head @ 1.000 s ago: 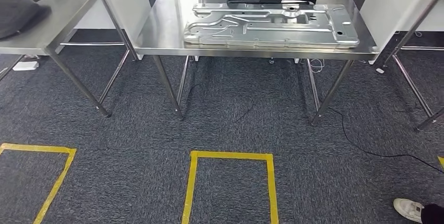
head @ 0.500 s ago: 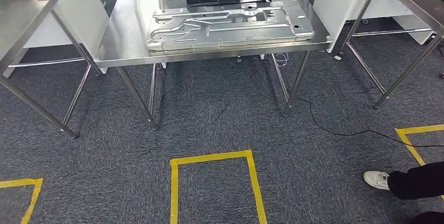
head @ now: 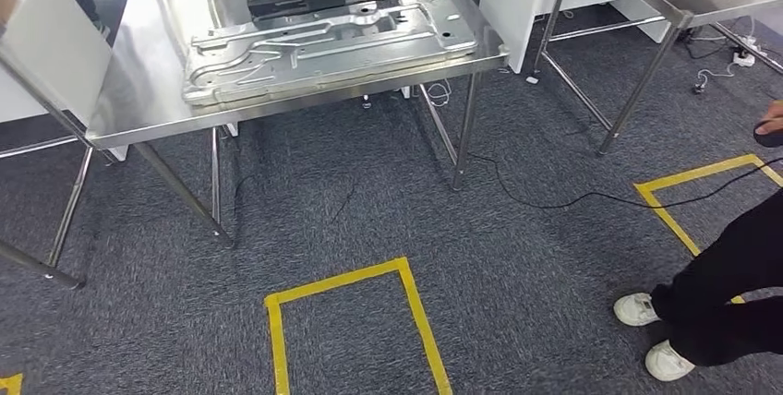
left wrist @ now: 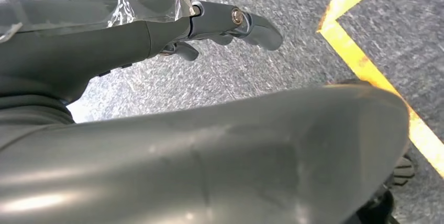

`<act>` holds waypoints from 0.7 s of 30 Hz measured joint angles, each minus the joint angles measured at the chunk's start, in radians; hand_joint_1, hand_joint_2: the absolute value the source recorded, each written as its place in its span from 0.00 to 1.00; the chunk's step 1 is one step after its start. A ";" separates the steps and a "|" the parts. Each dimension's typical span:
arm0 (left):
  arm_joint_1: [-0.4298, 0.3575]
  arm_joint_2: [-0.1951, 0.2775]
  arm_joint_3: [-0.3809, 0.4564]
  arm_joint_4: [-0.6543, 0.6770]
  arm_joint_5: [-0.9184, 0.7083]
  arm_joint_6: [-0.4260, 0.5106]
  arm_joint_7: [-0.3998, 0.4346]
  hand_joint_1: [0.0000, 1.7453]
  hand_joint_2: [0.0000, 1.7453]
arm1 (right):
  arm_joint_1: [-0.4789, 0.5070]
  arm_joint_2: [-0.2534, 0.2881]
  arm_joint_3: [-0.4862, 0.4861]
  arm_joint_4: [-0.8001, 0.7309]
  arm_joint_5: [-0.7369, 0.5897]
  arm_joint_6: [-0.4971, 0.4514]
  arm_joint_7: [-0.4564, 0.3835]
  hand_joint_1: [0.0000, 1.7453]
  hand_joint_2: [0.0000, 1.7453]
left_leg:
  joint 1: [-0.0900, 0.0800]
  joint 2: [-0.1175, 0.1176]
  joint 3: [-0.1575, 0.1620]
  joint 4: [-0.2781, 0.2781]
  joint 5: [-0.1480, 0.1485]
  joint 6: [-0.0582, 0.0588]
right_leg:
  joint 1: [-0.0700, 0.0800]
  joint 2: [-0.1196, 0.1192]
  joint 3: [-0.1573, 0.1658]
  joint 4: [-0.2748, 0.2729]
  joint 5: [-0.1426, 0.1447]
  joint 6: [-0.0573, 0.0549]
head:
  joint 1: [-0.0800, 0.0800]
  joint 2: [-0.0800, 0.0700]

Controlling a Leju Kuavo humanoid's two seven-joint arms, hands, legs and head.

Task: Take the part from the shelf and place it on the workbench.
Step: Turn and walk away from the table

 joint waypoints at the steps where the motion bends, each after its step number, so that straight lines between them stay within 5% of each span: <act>1: 0.001 0.000 -0.001 0.000 0.000 0.001 -0.001 0.00 0.00 | -0.001 0.000 0.000 0.000 -0.001 0.000 0.003 0.00 0.00 | 0.004 -0.017 -0.012 0.035 -0.025 -0.005 | -0.001 0.011 -0.002 -0.001 0.003 -0.005 | 0.000 0.000; 4: 0.009 0.001 -0.009 0.000 -0.003 0.005 -0.003 0.00 0.00 | -0.005 0.001 0.000 0.000 -0.005 0.000 0.013 0.00 0.00 | 0.014 -0.073 -0.105 0.253 -0.140 -0.020 | -0.002 0.044 -0.009 -0.002 0.009 -0.016 | 0.000 0.000; 6: 0.018 0.001 -0.015 0.000 -0.006 0.007 -0.004 0.00 0.00 | -0.004 0.001 0.000 0.001 -0.006 0.001 0.019 0.00 0.00 | 0.015 -0.083 -0.144 0.337 -0.161 -0.019 | 0.000 0.071 -0.012 -0.002 0.012 -0.018 | 0.000 0.000; 8: 0.023 0.001 -0.019 0.000 -0.008 0.008 -0.007 0.00 0.00 | -0.003 0.001 0.000 0.002 -0.006 0.002 0.021 0.00 0.00 | 0.012 -0.097 -0.105 0.250 -0.103 -0.005 | 0.002 0.098 -0.012 -0.003 0.015 -0.018 | 0.000 0.000; 11: 0.020 0.006 -0.021 0.000 -0.004 0.015 -0.016 0.00 0.00 | -0.007 0.009 0.000 0.002 -0.011 0.004 0.022 0.00 0.00 | -0.004 -0.167 -0.005 0.028 -0.003 0.030 | -0.002 0.131 -0.015 -0.006 0.024 -0.011 | 0.000 0.000; 12: 0.019 0.009 -0.021 0.000 -0.002 0.018 -0.017 0.00 0.00 | -0.007 0.012 0.000 0.002 -0.014 0.005 0.022 0.00 0.00 | -0.009 -0.180 0.006 -0.001 0.006 0.038 | -0.003 0.142 -0.019 -0.008 0.028 -0.005 | 0.000 0.000; 14: 0.015 0.011 -0.022 0.000 0.002 0.021 -0.016 0.00 0.00 | -0.003 0.013 0.000 0.002 -0.018 0.006 0.020 0.00 0.00 | -0.011 -0.168 0.010 -0.021 0.015 0.046 | 0.000 0.162 -0.023 -0.016 0.037 0.010 | 0.000 0.000; 17: 0.008 0.013 -0.022 0.000 0.001 0.025 -0.015 0.00 0.00 | 0.000 0.013 0.001 0.003 -0.020 0.010 0.013 0.00 0.00 | -0.002 -0.135 0.018 -0.050 0.036 0.048 | 0.011 0.104 -0.058 0.049 -0.008 0.019 | 0.002 0.000; 19: 0.007 0.014 -0.022 0.000 0.000 0.027 -0.014 0.00 0.00 | -0.003 0.016 0.002 0.003 -0.021 0.013 0.007 0.00 0.00 | -0.005 -0.107 0.014 -0.051 0.039 0.051 | 0.013 0.054 -0.127 0.199 -0.090 0.021 | 0.004 0.000; 21: 0.007 0.016 -0.023 0.000 0.004 0.033 -0.014 0.00 0.00 | -0.005 0.019 0.006 0.003 -0.020 0.015 0.006 0.00 0.00 | -0.012 -0.076 0.009 -0.051 0.040 0.052 | 0.012 0.042 -0.169 0.301 -0.127 0.025 | 0.004 0.000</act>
